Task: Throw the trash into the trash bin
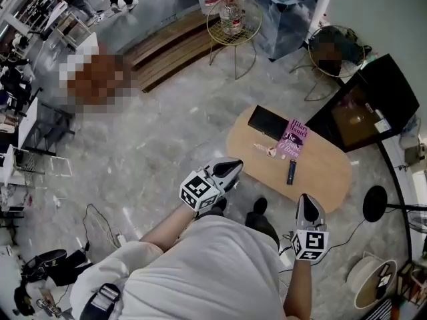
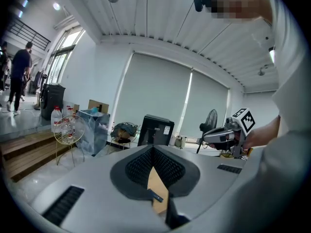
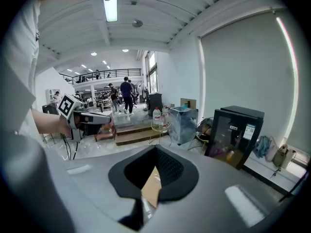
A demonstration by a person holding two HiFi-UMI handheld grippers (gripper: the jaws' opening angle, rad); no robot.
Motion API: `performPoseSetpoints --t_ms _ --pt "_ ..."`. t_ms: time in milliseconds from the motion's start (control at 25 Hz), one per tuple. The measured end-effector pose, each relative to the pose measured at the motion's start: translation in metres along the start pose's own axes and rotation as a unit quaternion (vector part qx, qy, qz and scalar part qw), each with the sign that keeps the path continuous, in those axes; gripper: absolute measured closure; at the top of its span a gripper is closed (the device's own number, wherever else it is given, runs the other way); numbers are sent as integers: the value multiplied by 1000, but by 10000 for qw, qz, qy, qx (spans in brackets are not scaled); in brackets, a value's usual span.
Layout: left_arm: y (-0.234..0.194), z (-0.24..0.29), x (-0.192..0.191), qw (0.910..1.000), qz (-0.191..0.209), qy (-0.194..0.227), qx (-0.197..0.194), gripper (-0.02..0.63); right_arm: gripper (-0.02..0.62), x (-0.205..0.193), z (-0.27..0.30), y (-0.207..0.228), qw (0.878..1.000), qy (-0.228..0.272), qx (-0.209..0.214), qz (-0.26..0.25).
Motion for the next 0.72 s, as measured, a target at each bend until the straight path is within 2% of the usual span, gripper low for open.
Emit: performPoseSetpoints --t_ms 320,720 --pt "-3 44 -22 9982 -327 -65 500 600 584 -22 57 45 9973 -336 632 -158" --pt "-24 74 -70 9922 -750 -374 923 600 584 -69 133 64 9881 -952 1166 -314"
Point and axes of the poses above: the fingertips, and each gripper's own axes: z forward along the fingers, y to its right, x out of its top, the point moved 9 cm from there along -z, backward along the fingers, and after that the axes turned 15 degrees about -x, right-handed, at the moved point
